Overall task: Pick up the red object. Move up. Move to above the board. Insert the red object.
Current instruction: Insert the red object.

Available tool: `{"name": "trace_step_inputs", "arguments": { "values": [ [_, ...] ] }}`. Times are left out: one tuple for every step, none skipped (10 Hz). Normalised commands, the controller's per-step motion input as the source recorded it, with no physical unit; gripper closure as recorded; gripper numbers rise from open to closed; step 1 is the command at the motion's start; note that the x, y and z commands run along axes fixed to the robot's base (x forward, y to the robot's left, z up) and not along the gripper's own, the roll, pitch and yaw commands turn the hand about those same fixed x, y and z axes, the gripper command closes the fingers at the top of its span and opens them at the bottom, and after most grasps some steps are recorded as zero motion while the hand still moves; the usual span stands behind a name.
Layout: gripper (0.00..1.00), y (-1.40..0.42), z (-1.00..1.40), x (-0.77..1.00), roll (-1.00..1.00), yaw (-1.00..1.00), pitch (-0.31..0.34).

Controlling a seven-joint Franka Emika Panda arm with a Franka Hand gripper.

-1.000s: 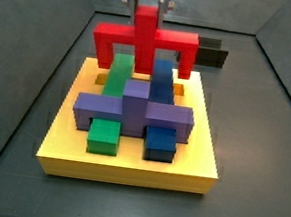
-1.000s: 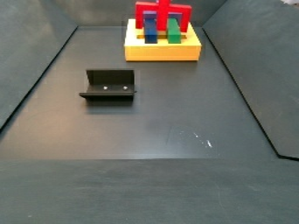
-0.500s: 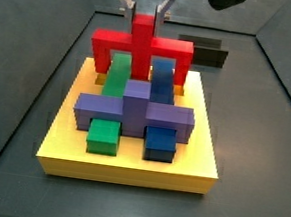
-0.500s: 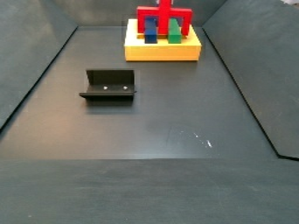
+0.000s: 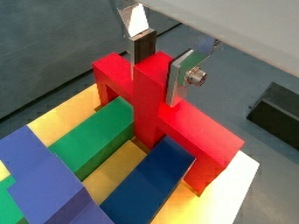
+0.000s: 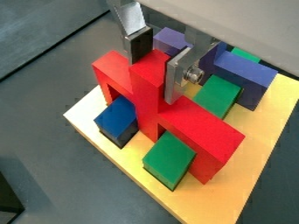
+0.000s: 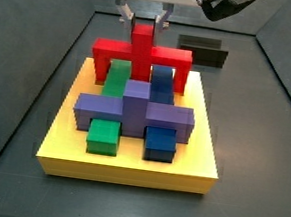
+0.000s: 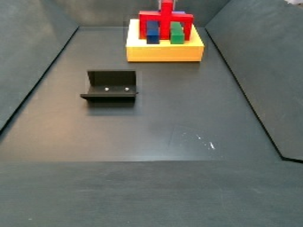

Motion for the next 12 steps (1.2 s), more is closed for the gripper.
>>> {"name": "trace_step_inputs", "arguments": {
  "values": [
    [1.0,0.0,-0.17,0.0,0.0,0.0,0.0],
    [1.0,0.0,-0.28,0.0,0.07,0.0,0.036],
    [1.0,0.0,-0.47,0.01,0.0,0.0,0.0],
    [1.0,0.0,-0.52,0.03,-0.01,0.0,0.0],
    [1.0,0.0,-0.59,0.19,-0.05,0.0,-0.029],
    [1.0,0.11,-0.42,0.44,0.0,0.0,0.0],
    [1.0,0.13,-0.34,0.35,0.02,0.05,0.029],
    [1.0,0.0,-0.36,0.19,0.09,0.03,0.014],
    [1.0,-0.07,-0.37,-0.04,0.08,0.0,0.0],
    [1.0,-0.14,-0.18,-0.27,0.05,-0.05,0.0],
    [1.0,-0.16,-0.09,-0.29,0.0,-0.04,-0.016],
    [1.0,-0.1,-0.15,-0.21,0.0,-0.01,-0.023]
  ]
}}
